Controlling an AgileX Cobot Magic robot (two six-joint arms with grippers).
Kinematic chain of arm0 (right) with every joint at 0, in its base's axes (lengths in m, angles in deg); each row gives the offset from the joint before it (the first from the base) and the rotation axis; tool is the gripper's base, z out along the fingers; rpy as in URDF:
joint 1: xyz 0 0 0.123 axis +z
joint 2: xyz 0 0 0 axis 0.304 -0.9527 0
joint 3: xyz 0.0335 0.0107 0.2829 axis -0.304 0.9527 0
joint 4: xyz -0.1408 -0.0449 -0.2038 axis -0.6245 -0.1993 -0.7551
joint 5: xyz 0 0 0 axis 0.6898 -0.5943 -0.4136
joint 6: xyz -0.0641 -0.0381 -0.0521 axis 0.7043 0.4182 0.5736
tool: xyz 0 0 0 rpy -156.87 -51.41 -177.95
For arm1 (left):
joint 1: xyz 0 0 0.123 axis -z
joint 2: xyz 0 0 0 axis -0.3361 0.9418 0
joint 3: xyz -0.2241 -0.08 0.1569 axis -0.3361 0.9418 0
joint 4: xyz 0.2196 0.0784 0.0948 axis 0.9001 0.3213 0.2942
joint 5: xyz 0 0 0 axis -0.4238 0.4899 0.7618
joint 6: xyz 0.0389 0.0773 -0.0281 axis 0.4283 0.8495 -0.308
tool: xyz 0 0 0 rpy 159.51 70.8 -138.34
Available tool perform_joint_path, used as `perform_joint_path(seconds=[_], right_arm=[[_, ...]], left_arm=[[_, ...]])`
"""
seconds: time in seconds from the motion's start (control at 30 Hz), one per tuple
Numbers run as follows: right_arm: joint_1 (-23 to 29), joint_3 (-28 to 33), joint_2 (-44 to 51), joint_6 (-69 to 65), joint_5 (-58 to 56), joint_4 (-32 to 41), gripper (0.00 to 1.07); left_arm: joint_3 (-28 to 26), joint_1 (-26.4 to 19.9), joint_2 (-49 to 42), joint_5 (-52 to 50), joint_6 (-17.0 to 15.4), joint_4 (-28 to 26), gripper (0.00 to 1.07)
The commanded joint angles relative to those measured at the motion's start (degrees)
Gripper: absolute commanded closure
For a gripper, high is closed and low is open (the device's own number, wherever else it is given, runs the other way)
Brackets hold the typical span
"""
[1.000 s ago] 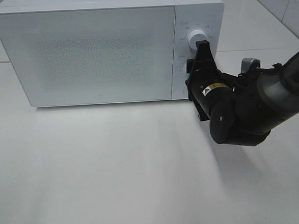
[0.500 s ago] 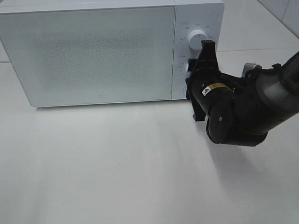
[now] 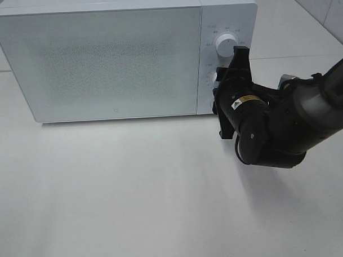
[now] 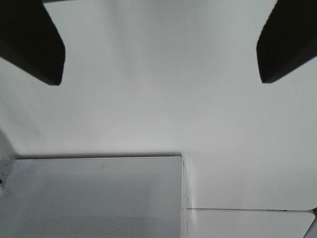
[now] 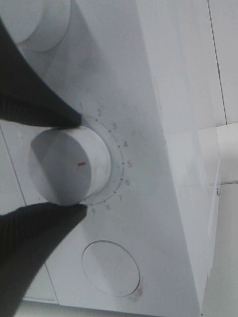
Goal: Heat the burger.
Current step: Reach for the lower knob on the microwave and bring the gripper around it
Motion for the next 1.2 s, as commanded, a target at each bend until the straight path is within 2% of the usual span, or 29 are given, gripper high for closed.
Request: perform_joint_path(seconds=[0.03,0.3,0.57,0.8,0.87,0.97,1.2], right_arm=[[0.1,-3.5,1.6,-0.2,11.2,-7.3,0.99],[0.1,-3.5,1.6,2.9,11.2,-4.7,0.91],[0.1,-3.4,1.6,5.5,11.2,-0.2,0.66],[0.1,-3.4,1.6,7.6,10.4,2.2,0.56],[0.1,-3.4,1.6,8.8,10.1,2.5,0.49],[0.1,-3.2,1.8,10.5,9.3,2.3,0.43],[0.6,-0.6,2.0,10.5,6.8,2.1,0.41]], left_arm=[[0.1,-0.2,-1.3,-0.1,-0.2,0.0,0.09],[0.1,-0.2,-1.3,-0.1,-0.2,0.0,0.09],[0.1,-0.2,-1.3,-0.1,-0.2,0.0,0.09],[0.1,-0.2,-1.3,-0.1,-0.2,0.0,0.09],[0.1,-0.2,-1.3,-0.1,-0.2,0.0,0.09],[0.1,-0.2,-1.3,-0.1,-0.2,0.0,0.09],[0.1,-0.2,-1.3,-0.1,-0.2,0.0,0.09]])
